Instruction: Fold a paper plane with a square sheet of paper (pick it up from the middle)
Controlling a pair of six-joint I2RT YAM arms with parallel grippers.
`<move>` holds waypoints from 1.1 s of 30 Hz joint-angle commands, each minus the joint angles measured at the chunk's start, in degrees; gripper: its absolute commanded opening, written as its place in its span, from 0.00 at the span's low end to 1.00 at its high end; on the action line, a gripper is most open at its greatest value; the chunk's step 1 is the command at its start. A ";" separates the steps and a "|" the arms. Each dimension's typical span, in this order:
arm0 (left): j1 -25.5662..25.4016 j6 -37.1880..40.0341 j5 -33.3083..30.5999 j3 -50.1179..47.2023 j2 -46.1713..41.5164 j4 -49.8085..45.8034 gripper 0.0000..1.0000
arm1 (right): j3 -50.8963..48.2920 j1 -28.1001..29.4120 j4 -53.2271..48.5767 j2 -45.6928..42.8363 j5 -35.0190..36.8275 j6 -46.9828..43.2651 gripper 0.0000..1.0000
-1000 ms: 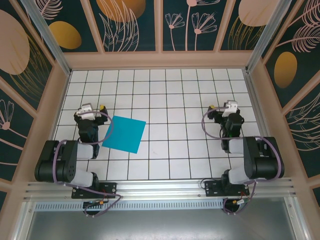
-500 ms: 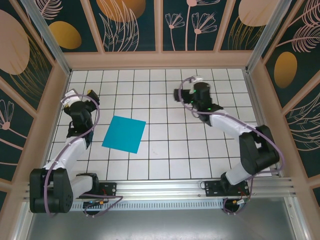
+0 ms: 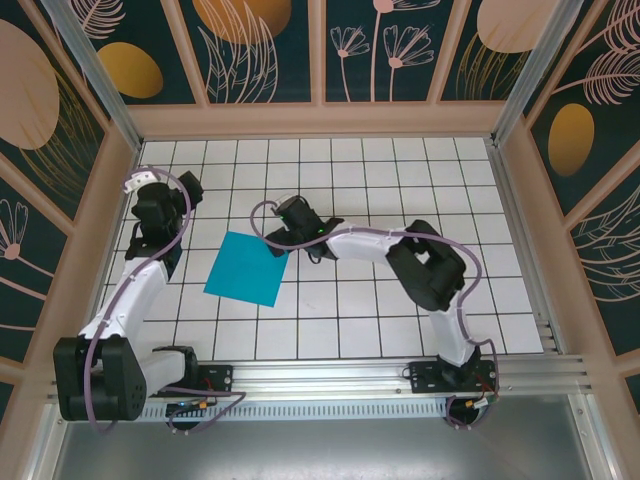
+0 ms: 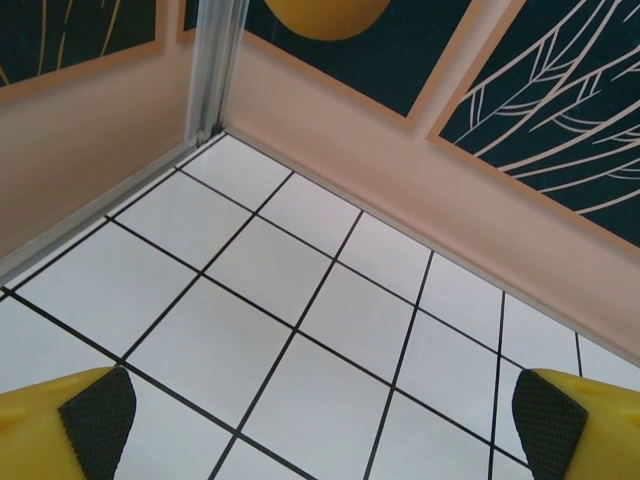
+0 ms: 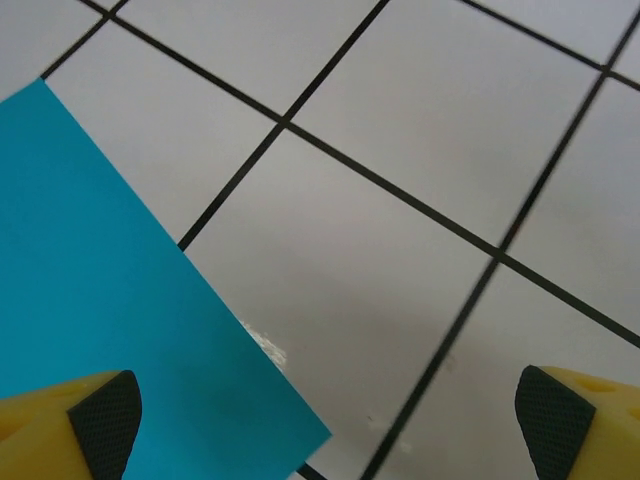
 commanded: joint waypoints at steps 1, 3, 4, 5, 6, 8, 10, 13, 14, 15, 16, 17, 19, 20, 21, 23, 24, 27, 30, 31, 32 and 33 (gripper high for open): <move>0.35 -2.19 0.18 2.07 0.96 -3.61 0.99 | 6.59 0.28 -5.92 4.16 -0.02 -2.65 0.99; 0.29 -2.55 -0.18 2.22 0.92 -3.55 0.98 | 9.71 0.74 -7.60 6.93 0.12 -3.27 0.99; 0.29 -2.75 -0.29 2.30 0.82 -3.50 0.99 | 10.93 0.93 -8.23 8.02 0.49 -3.66 0.99; 0.29 -2.73 -0.22 2.40 0.72 -3.43 0.99 | 12.09 1.03 -8.80 9.07 0.86 -3.77 0.99; 0.29 -2.80 -0.21 2.50 0.63 -3.42 0.99 | 12.92 1.04 -9.38 9.78 0.99 -3.84 0.99; 0.30 -2.74 -0.36 2.83 0.41 -3.38 0.98 | 14.01 1.04 -10.36 10.97 1.46 -4.25 0.99; 0.29 -2.90 -0.50 2.84 0.45 -3.13 0.98 | 14.05 0.82 -11.01 11.55 2.17 -4.85 0.99; 0.25 -2.99 0.02 2.99 0.71 -2.71 0.98 | 12.76 -0.21 -12.30 11.50 3.34 -5.00 0.99; 0.29 -3.01 0.21 3.09 0.88 -2.71 0.98 | 11.68 -0.98 -12.51 11.11 4.03 -4.88 0.99; 0.29 -2.93 0.41 3.26 1.09 -2.66 0.98 | 10.34 -1.77 -12.65 10.52 5.08 -4.70 0.99; 0.29 -3.00 0.50 3.46 1.38 -2.62 0.98 | 8.84 -2.57 -12.77 9.71 6.39 -4.66 0.99; 0.30 -3.13 0.60 3.57 1.66 -2.62 0.98 | 7.42 -3.27 -12.94 8.91 7.66 -4.61 0.99; 0.29 -3.19 1.08 3.93 2.31 -2.41 0.99 | 4.00 -5.15 -12.84 6.64 9.90 -3.67 0.99; 0.29 -3.33 1.31 4.08 2.68 -2.21 0.99 | 2.17 -6.13 -12.73 5.29 10.06 -3.26 0.99; 0.31 -3.53 1.46 4.15 3.10 -1.95 0.98 | 0.12 -7.43 -12.71 4.02 10.35 -2.76 0.99; 0.29 -3.99 1.64 4.23 3.89 -1.49 0.99 | -3.56 -9.68 -12.94 2.13 12.05 -1.71 0.99; 0.31 -4.29 1.68 4.32 4.34 -1.24 0.98 | -5.55 -11.06 -13.08 1.20 13.15 -0.98 0.99; 0.30 -4.86 2.16 4.63 5.82 -1.09 0.98 | -10.70 -15.47 -13.45 -1.41 15.93 1.93 0.99; 0.29 -5.07 2.78 4.94 6.91 -1.04 0.98 | -13.34 -20.03 -15.12 -3.41 19.15 6.57 0.99; 0.29 -5.11 2.87 4.94 7.22 -0.95 0.99 | -13.78 -20.94 -15.58 -4.17 19.25 7.69 0.99; 0.29 -5.22 2.96 5.02 7.41 -0.95 0.99 | -13.95 -22.33 -15.65 -5.07 19.14 8.28 0.99; 0.29 -5.23 3.02 5.14 7.71 -0.93 0.99 | -13.79 -22.85 -15.66 -6.14 18.92 8.51 0.99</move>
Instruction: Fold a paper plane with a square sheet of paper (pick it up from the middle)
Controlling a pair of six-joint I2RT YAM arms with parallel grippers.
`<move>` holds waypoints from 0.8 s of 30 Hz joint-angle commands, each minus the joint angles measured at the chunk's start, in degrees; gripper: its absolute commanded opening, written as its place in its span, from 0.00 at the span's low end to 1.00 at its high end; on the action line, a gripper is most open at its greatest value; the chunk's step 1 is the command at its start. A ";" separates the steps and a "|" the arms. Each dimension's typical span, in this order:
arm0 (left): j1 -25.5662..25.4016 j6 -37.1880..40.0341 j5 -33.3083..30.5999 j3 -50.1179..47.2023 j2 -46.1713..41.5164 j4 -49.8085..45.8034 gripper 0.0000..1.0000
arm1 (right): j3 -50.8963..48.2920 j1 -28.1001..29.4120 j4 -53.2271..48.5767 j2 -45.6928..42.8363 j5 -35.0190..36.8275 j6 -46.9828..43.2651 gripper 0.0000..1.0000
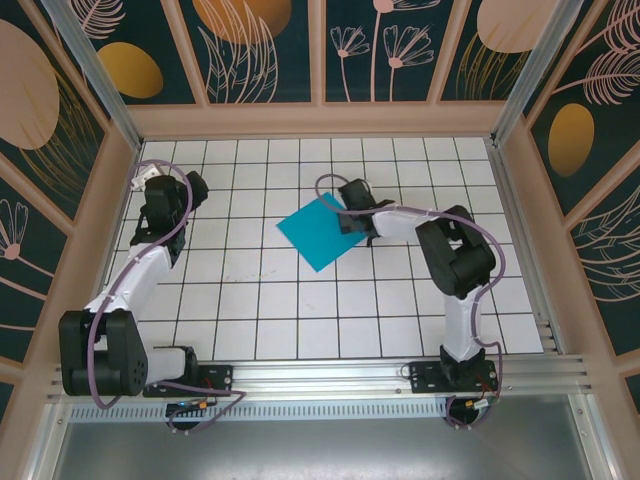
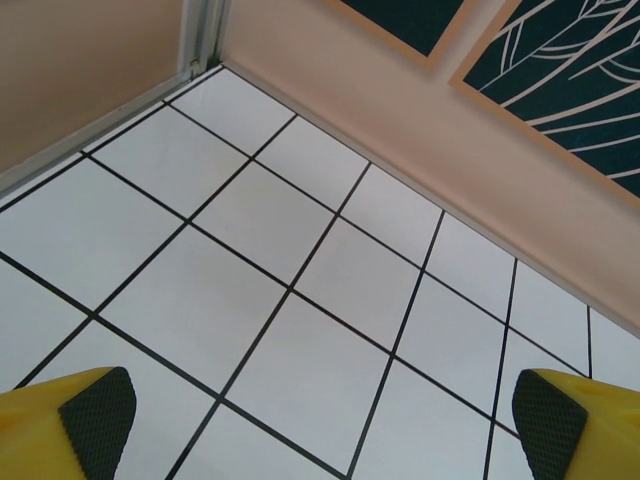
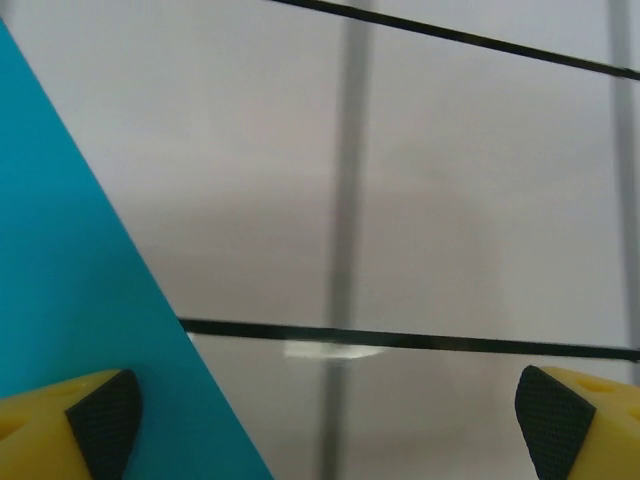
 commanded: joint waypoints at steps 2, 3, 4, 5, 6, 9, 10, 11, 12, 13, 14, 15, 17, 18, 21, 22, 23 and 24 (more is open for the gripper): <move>0.30 -1.05 1.38 2.23 1.23 1.50 0.98 | -0.47 -2.14 -9.67 -2.45 3.01 2.70 0.99; 0.33 -1.15 1.61 2.32 1.49 1.49 0.99 | 1.38 -2.08 -10.32 -3.39 0.60 2.67 0.99; 0.29 -1.31 2.01 2.43 1.75 1.58 0.98 | 3.11 -2.02 -10.80 -4.39 -2.73 2.61 0.99; 0.29 -1.41 2.45 2.52 1.95 1.66 0.99 | 4.33 -2.07 -10.83 -5.00 -6.01 2.49 0.99; 0.29 -1.64 2.98 2.69 2.30 1.67 0.98 | 5.48 -2.07 -10.72 -5.59 -10.13 2.36 0.99; 0.29 -2.10 4.43 3.04 3.08 1.66 0.99 | 8.04 -1.97 -10.50 -4.58 -22.82 0.79 0.99; 0.29 -2.14 5.09 3.10 3.34 1.84 0.99 | 9.11 -1.89 -10.92 -3.60 -25.15 0.04 0.99; 0.29 -2.21 5.70 2.96 3.50 2.01 0.99 | 10.07 -1.81 -11.69 -2.52 -26.15 -0.54 0.99; 0.25 -2.28 6.34 2.83 3.78 2.32 0.99 | 11.48 -1.64 -12.78 -1.28 -26.31 -1.33 0.99; 0.29 -2.51 6.80 2.65 3.96 2.59 0.99 | 12.90 -1.39 -14.02 0.14 -26.21 -2.17 0.99; 0.29 -2.47 7.37 2.69 4.24 2.82 0.98 | 14.10 -1.16 -14.97 1.29 -26.21 -3.16 0.99; 0.29 -2.47 7.86 2.69 4.58 3.05 0.99 | 15.36 -0.64 -15.97 2.40 -26.06 -4.32 0.99; 0.33 -2.64 8.53 2.94 5.11 3.24 0.99 | 17.51 0.04 -17.64 4.27 -25.32 -6.66 0.99; 0.29 -2.67 8.83 3.09 5.39 3.33 0.98 | 18.84 1.22 -18.77 5.25 -25.00 -7.68 0.99; 0.29 -2.68 9.50 3.47 5.84 3.58 0.98 | 21.79 2.40 -21.07 7.86 -24.00 -9.27 0.99; 0.28 -2.65 9.57 3.57 5.92 3.69 0.99 | 22.61 2.42 -21.76 8.59 -23.70 -9.29 0.99; 0.28 -2.65 9.71 3.67 6.01 3.65 0.99 | 23.18 2.48 -22.17 9.21 -23.61 -9.41 0.99; 0.29 -2.76 9.70 3.75 6.16 3.63 0.98 | 23.65 2.42 -22.53 9.69 -23.57 -9.41 0.99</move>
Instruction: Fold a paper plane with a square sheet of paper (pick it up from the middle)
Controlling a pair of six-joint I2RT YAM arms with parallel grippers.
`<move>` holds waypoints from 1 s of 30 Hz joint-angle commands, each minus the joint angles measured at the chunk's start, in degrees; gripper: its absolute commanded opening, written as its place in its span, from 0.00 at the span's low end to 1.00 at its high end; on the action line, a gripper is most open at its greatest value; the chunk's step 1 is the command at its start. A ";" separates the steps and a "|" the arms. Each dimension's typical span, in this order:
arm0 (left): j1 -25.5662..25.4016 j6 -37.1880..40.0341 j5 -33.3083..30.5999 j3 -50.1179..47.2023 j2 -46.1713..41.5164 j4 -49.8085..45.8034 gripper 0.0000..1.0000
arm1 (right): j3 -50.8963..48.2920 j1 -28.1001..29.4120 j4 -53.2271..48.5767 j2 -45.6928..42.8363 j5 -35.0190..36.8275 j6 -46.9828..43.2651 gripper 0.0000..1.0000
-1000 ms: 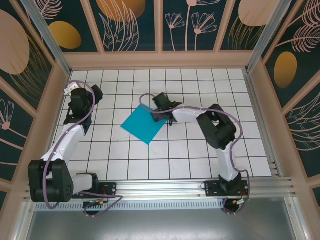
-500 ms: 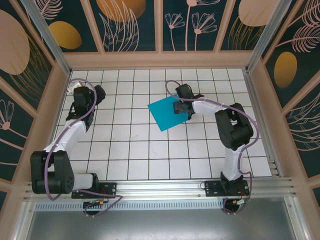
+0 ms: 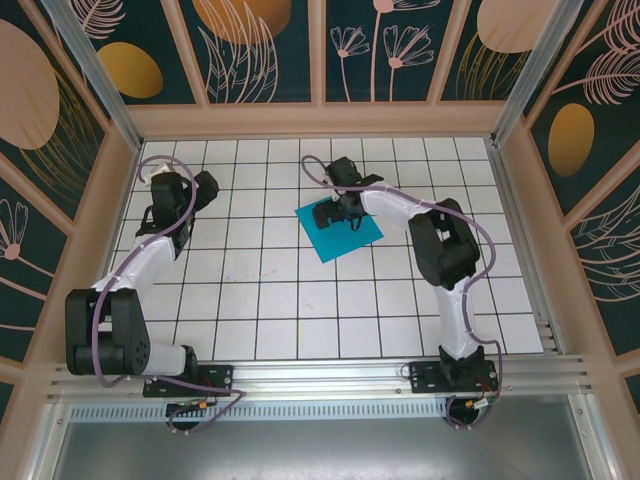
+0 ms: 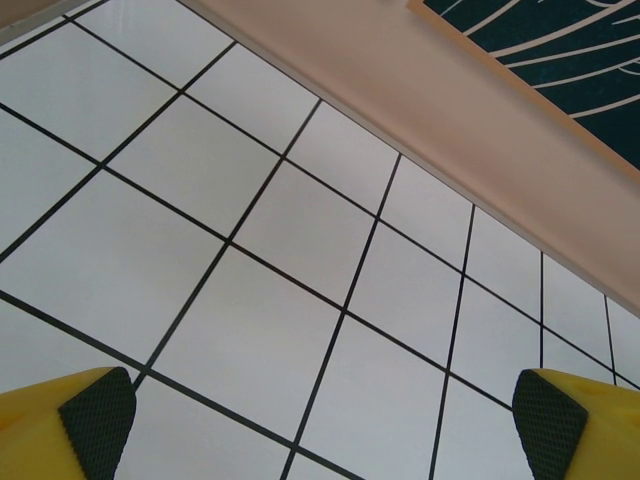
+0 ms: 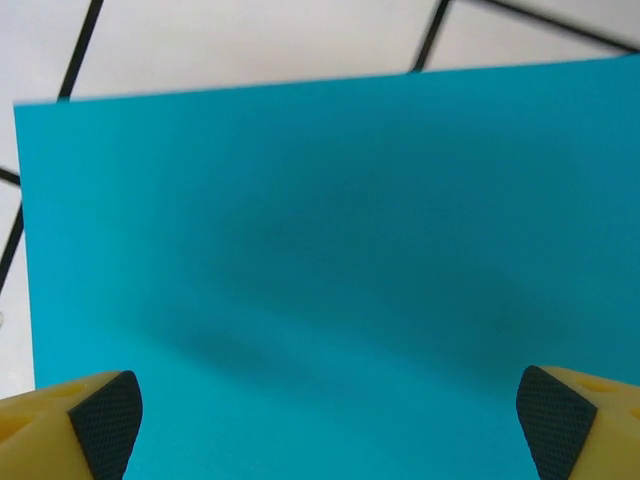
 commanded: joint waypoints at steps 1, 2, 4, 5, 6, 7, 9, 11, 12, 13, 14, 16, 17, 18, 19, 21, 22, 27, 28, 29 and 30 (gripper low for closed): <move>0.29 -0.75 1.35 1.91 0.50 2.27 0.98 | 3.07 0.02 -5.13 1.85 0.10 -2.26 0.99; 0.29 -0.82 1.47 1.91 0.58 2.30 0.98 | 3.33 0.02 -5.21 2.09 0.09 -2.26 0.99; 0.29 -0.81 1.60 1.91 0.76 2.13 0.99 | 3.78 -0.10 -5.67 2.80 0.10 -2.35 0.99; 0.25 -0.83 1.64 1.94 0.85 2.11 0.99 | 4.07 -0.29 -6.02 3.21 0.07 -2.35 0.99; 0.29 -0.83 1.68 1.95 0.85 1.99 0.99 | 4.25 -0.59 -6.32 3.56 -0.34 -2.22 0.99; 0.28 -0.83 1.66 1.91 0.92 1.99 0.99 | 4.26 -0.90 -6.49 3.88 -0.70 -2.03 0.99; 0.29 -0.84 1.62 2.01 0.99 1.94 0.99 | 4.11 -1.32 -6.92 4.56 -1.25 -1.81 0.99; 0.29 -0.83 1.75 2.11 1.07 1.83 0.99 | 3.93 -1.42 -7.46 5.36 -0.98 -1.69 0.99; 0.29 -0.85 1.80 2.13 1.18 1.84 0.98 | 3.73 -1.41 -7.78 5.78 -0.71 -1.67 0.98; 0.29 -0.83 1.85 2.20 1.14 1.76 0.98 | 3.46 -1.42 -7.91 6.06 -0.42 -1.65 0.98; 0.29 -0.80 1.79 2.18 1.17 1.77 0.99 | 2.95 -1.42 -7.94 6.34 0.05 -1.56 0.97; 0.29 -0.75 1.80 2.35 1.24 1.62 0.99 | 1.98 -1.42 -7.88 6.52 0.10 -1.41 0.95; 0.33 -0.80 1.78 2.26 1.32 1.63 0.98 | 1.53 -1.42 -7.75 6.67 0.09 -1.27 0.93; 0.30 -0.82 1.80 2.39 1.36 1.68 0.99 | 1.09 -1.42 -7.68 6.66 0.10 -1.22 0.92; 0.29 -0.83 1.83 2.35 1.40 1.68 0.98 | 0.82 -1.42 -7.53 6.61 0.10 -1.10 0.91; 0.29 -1.03 1.91 2.43 1.60 1.66 0.98 | 0.58 -1.41 -7.43 6.69 1.28 -0.88 0.88; 0.29 -1.02 1.92 2.47 1.56 1.66 0.98 | 0.57 -1.41 -7.46 6.61 1.56 -0.71 0.88; 0.29 -1.11 1.96 2.40 1.52 1.40 0.98 | 0.66 -1.33 -7.04 6.32 2.29 -0.35 0.81; 0.30 -1.15 1.96 2.36 1.47 1.29 0.98 | 0.75 -1.33 -6.93 6.26 2.39 -0.32 0.79; 0.29 -1.12 1.95 2.34 1.43 1.24 0.99 | 0.75 -1.26 -6.91 6.18 2.59 -0.24 0.78; 0.29 -1.13 1.88 2.19 1.30 1.20 0.98 | 0.68 -1.21 -6.84 6.17 2.88 -0.17 0.77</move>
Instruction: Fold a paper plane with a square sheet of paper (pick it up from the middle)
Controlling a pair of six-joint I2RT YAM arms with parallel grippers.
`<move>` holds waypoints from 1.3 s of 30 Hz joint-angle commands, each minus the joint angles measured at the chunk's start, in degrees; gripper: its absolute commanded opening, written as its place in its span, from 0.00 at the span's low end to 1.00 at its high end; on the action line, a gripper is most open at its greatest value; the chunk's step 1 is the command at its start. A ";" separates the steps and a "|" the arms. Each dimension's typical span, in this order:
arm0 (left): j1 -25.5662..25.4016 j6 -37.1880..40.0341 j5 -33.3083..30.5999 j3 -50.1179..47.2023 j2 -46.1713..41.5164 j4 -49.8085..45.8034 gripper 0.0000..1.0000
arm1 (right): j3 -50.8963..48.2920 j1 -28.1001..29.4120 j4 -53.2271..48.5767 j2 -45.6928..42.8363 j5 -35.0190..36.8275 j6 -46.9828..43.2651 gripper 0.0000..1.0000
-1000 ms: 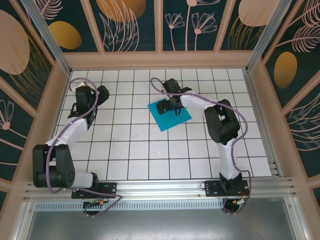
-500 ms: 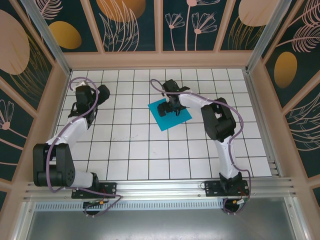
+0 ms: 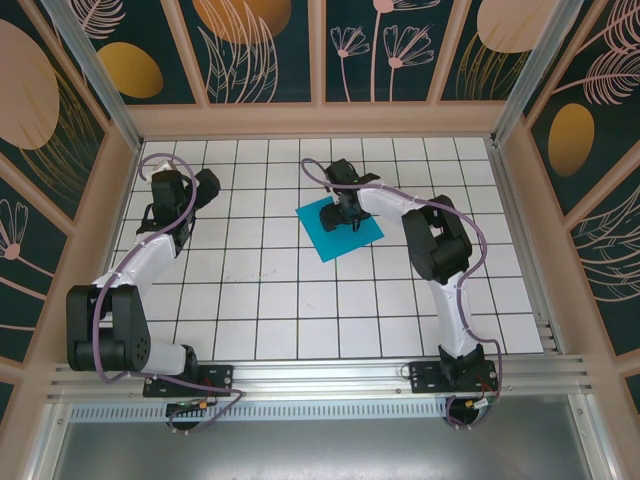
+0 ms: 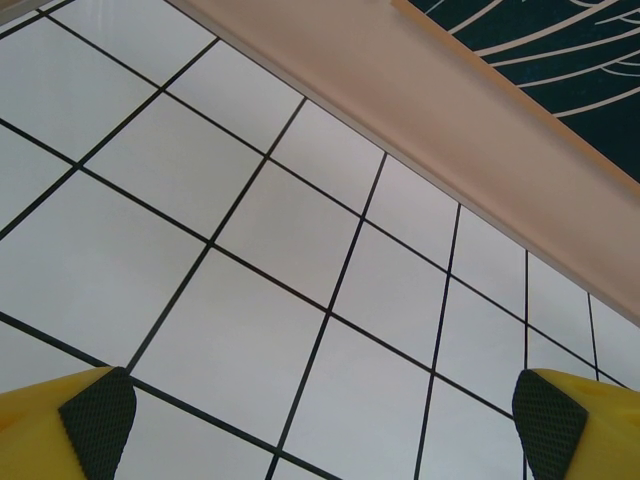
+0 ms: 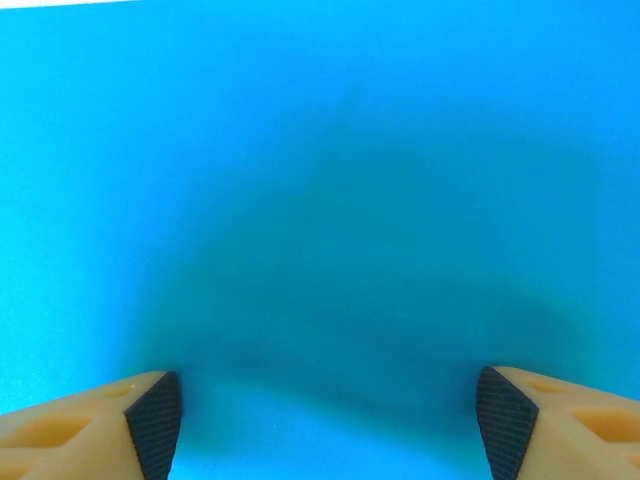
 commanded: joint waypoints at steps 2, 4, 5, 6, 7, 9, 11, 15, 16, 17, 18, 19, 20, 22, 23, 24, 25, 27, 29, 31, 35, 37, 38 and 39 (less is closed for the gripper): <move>0.29 -0.75 0.43 1.32 0.14 0.58 0.99 | -2.13 -0.16 -3.07 2.55 1.27 0.33 0.74; 0.27 -0.75 0.39 1.30 0.08 0.42 0.99 | -2.16 -0.10 -2.95 2.42 1.21 0.46 0.70; 0.29 -0.63 0.40 1.33 0.06 0.41 0.98 | -2.16 -0.08 -3.02 2.39 1.06 0.55 0.68; 0.29 -0.64 0.34 1.37 0.07 0.33 0.98 | -2.02 -0.08 -2.96 2.33 0.96 0.68 0.67; 0.31 -0.62 0.43 1.31 0.05 0.32 0.99 | -1.91 -0.01 -2.90 2.24 0.91 0.87 0.67; 0.30 -0.64 0.48 1.26 0.06 0.32 0.98 | -1.79 0.01 -2.48 1.93 0.56 1.24 0.65; 0.29 -0.67 0.61 1.26 0.07 0.23 0.99 | -1.52 0.09 -2.36 1.56 -0.08 1.55 0.63; 0.28 -0.65 1.04 1.26 -0.04 0.18 0.99 | -0.52 0.21 -1.70 -0.01 -3.18 2.97 0.55; 0.29 -0.55 1.26 1.13 -0.01 0.23 0.98 | -0.39 0.19 -1.37 -0.47 -4.95 3.50 0.52; 0.28 -0.49 1.63 1.17 0.00 0.32 0.98 | -0.46 0.19 -0.56 -1.22 -7.77 4.13 0.49; 0.29 -0.44 2.28 1.12 0.07 0.49 0.99 | -0.82 0.18 0.51 -2.10 -11.80 4.85 0.45; 0.29 -0.44 2.97 0.96 0.17 0.65 0.98 | -1.38 0.02 1.93 -2.95 -16.39 5.49 0.39; 0.30 -0.43 3.96 0.88 0.35 0.94 0.99 | -3.05 -0.44 5.06 -4.53 -23.06 6.77 0.32; 0.29 -0.59 6.41 0.69 0.66 1.67 0.98 | -6.52 -0.67 11.55 -7.06 -33.92 10.83 0.28; 0.29 -0.77 7.89 0.51 0.93 2.11 0.99 | -7.86 -0.69 14.61 -8.17 -38.07 12.84 0.26; 0.29 -1.09 9.39 0.23 1.16 2.82 0.98 | -9.44 -0.65 18.01 -9.28 -41.56 15.05 0.25; 0.29 -1.39 10.74 -0.07 1.25 3.48 0.98 | -10.86 -2.42 20.93 -10.13 -44.68 17.02 0.25; 0.21 -2.56 13.59 -0.92 1.57 5.29 0.97 | -13.66 -3.31 26.88 -11.42 -50.11 21.29 0.25; 0.16 -3.99 15.84 -1.74 1.97 7.05 0.97 | -14.90 -3.84 28.69 -11.78 -51.73 23.05 0.25; 0.11 -5.23 17.61 -2.67 2.54 8.35 0.96 | -15.99 -4.87 29.27 -11.50 -51.96 24.23 0.25; -0.58 -7.00 19.43 -4.26 3.53 10.59 0.94 | -17.08 -6.26 28.39 -10.24 -51.33 24.43 0.27; -1.08 -7.21 19.93 -4.66 4.03 11.22 0.94 | -16.68 -6.58 26.31 -9.27 -49.50 23.32 0.28; -1.43 -7.31 19.94 -4.58 4.26 11.22 0.94 | -16.30 -6.69 24.87 -8.72 -48.05 22.57 0.29; -1.76 -7.34 19.98 -4.52 4.59 11.24 0.94 | -15.76 -6.63 23.24 -8.24 -46.09 21.56 0.30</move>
